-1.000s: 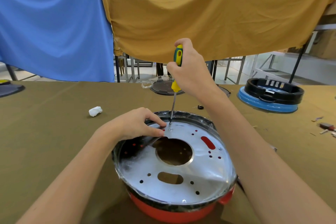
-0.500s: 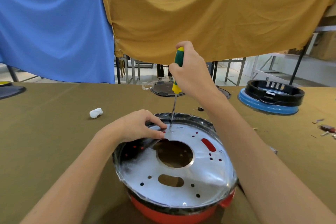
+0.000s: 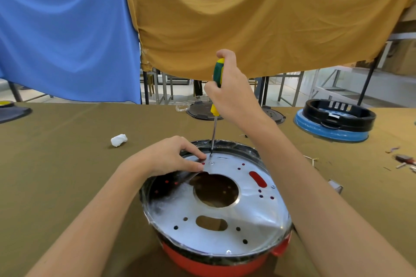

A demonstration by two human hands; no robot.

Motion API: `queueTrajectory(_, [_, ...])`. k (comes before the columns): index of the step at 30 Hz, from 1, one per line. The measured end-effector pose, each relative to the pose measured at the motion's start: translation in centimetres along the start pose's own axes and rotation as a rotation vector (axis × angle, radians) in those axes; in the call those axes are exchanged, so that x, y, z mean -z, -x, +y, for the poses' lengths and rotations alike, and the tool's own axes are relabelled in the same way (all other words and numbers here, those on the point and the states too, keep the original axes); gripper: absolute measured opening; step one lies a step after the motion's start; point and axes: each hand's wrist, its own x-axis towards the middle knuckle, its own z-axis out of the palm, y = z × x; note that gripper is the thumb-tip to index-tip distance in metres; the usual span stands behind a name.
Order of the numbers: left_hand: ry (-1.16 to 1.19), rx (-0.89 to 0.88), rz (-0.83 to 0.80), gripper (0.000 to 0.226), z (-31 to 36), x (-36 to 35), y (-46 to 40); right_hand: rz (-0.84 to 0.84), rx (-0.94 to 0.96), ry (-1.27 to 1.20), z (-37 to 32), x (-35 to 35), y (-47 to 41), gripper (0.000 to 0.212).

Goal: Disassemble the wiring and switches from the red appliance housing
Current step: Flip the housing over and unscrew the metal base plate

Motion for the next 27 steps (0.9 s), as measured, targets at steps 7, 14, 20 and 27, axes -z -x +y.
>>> queueTrajectory(7, [0.006, -0.004, -0.004, 0.021, -0.04, 0.01, -0.06, 0.116, 0.046, 0.110, 0.53, -0.16, 0.01, 0.041])
queueTrajectory(14, [-0.003, -0.007, -0.005, 0.022, -0.20, -0.06, -0.18, 0.128, 0.028, 0.121, 0.22, 0.38, -0.34, 0.044])
queueTrajectory(20, [0.004, -0.019, -0.007, 0.017, -0.15, -0.01, -0.22, 0.141, 0.067, 0.170, 0.31, -0.18, 0.13, 0.036])
queueTrajectory(27, [-0.002, -0.011, -0.007, 0.023, 0.04, 0.03, -0.04, 0.145, 0.023, 0.111, 0.39, 0.20, -0.28, 0.044])
